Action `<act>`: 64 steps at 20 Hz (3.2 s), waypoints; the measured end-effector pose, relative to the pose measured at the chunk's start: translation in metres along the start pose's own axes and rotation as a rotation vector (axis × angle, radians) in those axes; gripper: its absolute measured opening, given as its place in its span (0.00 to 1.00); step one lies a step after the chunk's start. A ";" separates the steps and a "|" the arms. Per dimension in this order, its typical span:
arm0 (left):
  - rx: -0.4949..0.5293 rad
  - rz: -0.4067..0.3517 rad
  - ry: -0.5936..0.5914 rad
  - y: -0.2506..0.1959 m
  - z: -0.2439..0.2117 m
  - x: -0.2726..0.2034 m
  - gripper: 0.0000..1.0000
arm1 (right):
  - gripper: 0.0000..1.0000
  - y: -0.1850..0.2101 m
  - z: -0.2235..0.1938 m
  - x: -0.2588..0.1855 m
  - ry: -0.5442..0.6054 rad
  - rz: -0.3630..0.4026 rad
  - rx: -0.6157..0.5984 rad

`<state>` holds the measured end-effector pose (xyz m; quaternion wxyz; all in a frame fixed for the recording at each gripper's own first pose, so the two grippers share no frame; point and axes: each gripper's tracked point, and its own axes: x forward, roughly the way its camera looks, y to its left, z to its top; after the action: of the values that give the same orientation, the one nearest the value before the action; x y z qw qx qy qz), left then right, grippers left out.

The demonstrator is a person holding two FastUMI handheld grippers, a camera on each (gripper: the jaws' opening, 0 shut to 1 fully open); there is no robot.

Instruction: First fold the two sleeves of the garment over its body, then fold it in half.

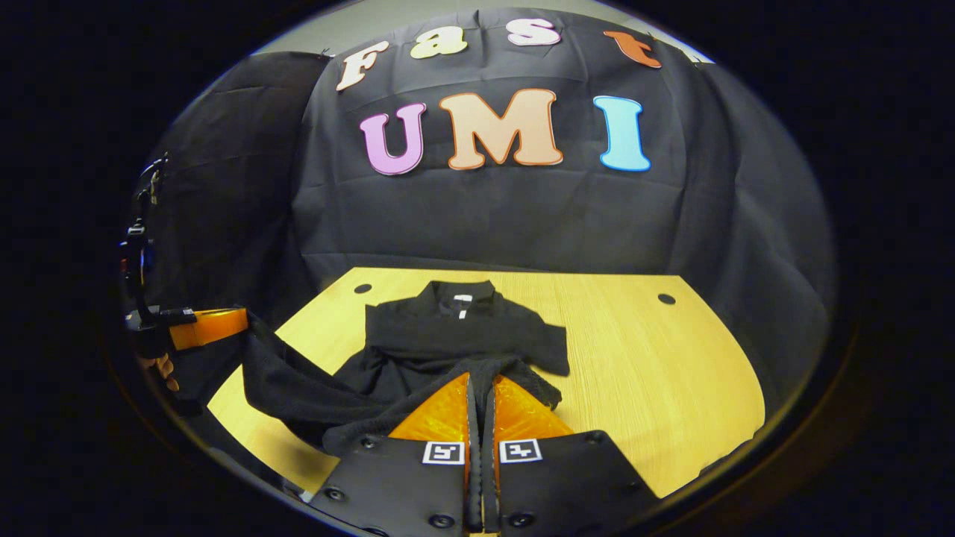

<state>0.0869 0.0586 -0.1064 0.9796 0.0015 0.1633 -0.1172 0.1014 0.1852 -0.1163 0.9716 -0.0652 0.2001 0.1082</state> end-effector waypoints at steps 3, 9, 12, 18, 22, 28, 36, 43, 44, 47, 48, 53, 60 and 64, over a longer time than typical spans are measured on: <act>0.005 0.007 -0.017 0.003 0.019 0.016 0.00 | 0.03 -0.005 0.025 0.018 -0.014 -0.001 0.014; 0.010 0.046 -0.035 0.015 0.046 0.059 0.00 | 0.03 -0.015 0.055 0.056 -0.029 0.002 0.036; -0.012 0.070 -0.037 0.016 0.057 0.087 0.00 | 0.02 -0.023 0.076 0.088 -0.029 0.011 0.052; -0.135 0.120 -0.060 0.015 0.077 0.149 0.00 | 0.02 -0.043 0.106 0.167 -0.008 0.006 0.071; -0.131 0.165 -0.027 0.021 0.066 0.194 0.00 | 0.02 -0.046 0.104 0.221 0.037 0.018 0.088; -0.105 0.198 0.033 0.017 0.044 0.251 0.00 | 0.03 -0.057 0.078 0.286 0.120 0.023 0.122; -0.124 0.235 0.073 0.022 0.020 0.284 0.00 | 0.03 -0.062 0.043 0.330 0.198 0.041 0.124; -0.128 0.225 0.085 0.017 0.017 0.287 0.00 | 0.18 -0.065 0.043 0.332 0.204 0.062 0.160; -0.135 0.227 0.084 0.018 0.017 0.285 0.00 | 0.19 -0.067 0.042 0.333 0.203 0.056 0.157; -0.139 0.197 0.102 0.011 0.018 0.274 0.00 | 0.14 -0.069 0.052 0.323 0.182 0.057 0.145; -0.139 0.187 0.103 0.008 0.022 0.270 0.00 | 0.24 -0.066 0.057 0.318 0.166 0.071 0.145; -0.139 0.144 0.067 -0.001 0.042 0.251 0.76 | 0.58 -0.062 0.082 0.288 0.110 0.099 0.154; -0.091 0.144 -0.032 -0.004 0.077 0.190 0.87 | 0.97 -0.064 0.103 0.224 0.009 0.090 0.177; -0.062 0.131 -0.082 -0.011 0.092 0.149 0.91 | 0.98 -0.061 0.111 0.170 -0.060 0.063 0.179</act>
<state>0.2504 0.0098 -0.0663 0.9906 -0.0228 0.1259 -0.0479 0.3101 0.1759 -0.0791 0.9752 0.0317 0.1818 0.1223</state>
